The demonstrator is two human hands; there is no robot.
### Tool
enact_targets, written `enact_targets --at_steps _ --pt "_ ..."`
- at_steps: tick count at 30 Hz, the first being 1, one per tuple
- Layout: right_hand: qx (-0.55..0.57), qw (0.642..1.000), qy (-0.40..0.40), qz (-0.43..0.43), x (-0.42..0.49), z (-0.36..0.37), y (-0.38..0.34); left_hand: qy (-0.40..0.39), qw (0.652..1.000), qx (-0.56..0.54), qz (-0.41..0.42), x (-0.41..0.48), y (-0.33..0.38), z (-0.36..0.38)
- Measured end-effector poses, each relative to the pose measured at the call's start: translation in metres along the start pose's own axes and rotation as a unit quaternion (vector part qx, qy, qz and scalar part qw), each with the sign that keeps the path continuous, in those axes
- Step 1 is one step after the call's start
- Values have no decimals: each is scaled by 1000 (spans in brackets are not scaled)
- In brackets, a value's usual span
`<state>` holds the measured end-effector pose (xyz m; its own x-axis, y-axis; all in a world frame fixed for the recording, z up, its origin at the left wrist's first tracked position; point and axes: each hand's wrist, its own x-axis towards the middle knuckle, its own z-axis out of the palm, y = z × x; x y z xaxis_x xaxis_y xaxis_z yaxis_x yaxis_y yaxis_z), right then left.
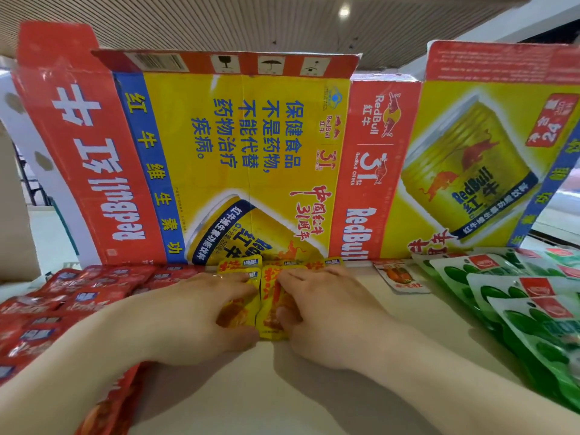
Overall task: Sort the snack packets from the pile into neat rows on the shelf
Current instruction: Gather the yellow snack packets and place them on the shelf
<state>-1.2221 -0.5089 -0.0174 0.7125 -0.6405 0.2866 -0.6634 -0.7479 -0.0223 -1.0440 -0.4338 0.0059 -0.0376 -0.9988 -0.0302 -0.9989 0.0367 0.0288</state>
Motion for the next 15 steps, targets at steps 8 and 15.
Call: enact_targets --at_steps 8,15 --pt "31 999 -5 13 -4 -14 2 37 998 -42 -29 -3 8 -4" --pt "42 994 99 4 -36 -56 -3 245 968 -49 -30 -40 42 -28"
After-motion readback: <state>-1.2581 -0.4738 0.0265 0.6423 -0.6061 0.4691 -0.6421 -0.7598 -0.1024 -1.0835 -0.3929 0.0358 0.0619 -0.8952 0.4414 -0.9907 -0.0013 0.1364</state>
